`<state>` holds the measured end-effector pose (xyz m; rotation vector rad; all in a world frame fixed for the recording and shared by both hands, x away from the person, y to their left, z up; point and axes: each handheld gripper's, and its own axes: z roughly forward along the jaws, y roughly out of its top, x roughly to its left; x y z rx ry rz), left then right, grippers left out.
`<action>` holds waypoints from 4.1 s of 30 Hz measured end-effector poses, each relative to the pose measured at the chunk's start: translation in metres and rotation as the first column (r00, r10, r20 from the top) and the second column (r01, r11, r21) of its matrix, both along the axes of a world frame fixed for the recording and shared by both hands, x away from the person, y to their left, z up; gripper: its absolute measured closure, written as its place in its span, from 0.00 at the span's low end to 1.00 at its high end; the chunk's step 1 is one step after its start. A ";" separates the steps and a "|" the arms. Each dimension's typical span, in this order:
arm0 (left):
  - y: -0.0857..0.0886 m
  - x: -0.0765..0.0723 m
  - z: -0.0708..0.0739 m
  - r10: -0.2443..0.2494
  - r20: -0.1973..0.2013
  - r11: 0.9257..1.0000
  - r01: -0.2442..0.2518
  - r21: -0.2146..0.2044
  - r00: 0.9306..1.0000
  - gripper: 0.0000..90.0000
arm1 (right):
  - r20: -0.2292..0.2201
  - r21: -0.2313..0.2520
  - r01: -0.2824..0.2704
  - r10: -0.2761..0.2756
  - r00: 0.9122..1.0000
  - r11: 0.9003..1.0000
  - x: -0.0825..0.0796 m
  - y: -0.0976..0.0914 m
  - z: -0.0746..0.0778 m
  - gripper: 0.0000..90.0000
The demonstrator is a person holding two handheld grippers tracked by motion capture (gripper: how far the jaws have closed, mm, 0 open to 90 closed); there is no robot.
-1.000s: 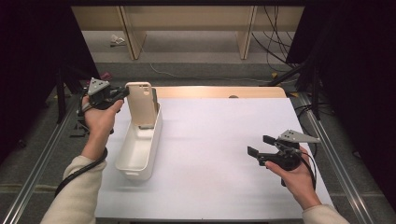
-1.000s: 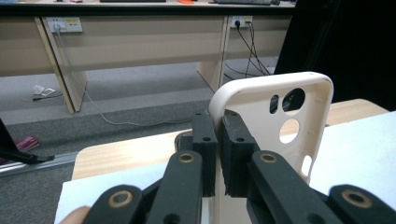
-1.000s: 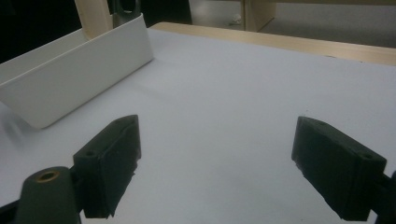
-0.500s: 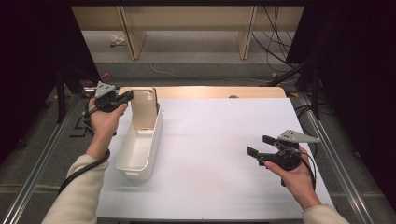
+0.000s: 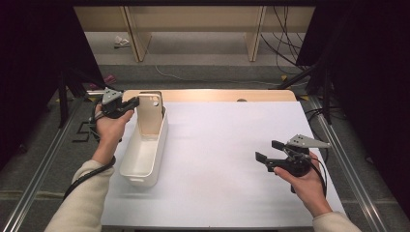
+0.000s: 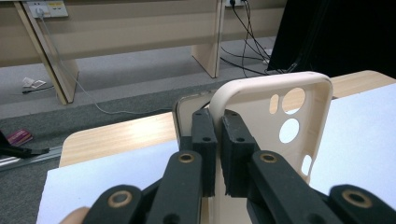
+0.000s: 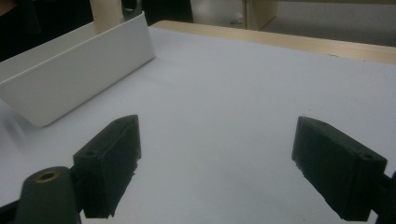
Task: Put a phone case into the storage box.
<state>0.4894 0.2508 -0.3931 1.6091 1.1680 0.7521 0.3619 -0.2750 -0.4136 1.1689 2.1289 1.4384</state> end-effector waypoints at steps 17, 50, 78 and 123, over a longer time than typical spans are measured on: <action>-0.002 0.006 -0.012 0.003 -0.012 1.000 -0.003 0.030 1.000 0.94 | 0.001 0.001 0.000 0.000 1.000 1.000 0.000 -0.001 0.000 0.18; -0.002 0.020 -0.012 0.023 -0.025 0.994 -0.020 0.111 0.999 0.63 | -0.004 0.003 -0.007 0.007 1.000 1.000 0.000 0.000 -0.001 0.18; -0.010 -0.037 0.018 -0.082 -0.050 0.997 0.082 0.013 0.995 0.07 | 0.001 -0.001 -0.001 0.001 1.000 1.000 0.000 0.000 0.000 0.18; -0.045 -0.139 -0.011 -0.341 0.033 0.939 0.338 0.067 0.939 0.00 | 0.001 -0.001 -0.014 0.014 1.000 1.000 -0.005 -0.004 -0.001 0.18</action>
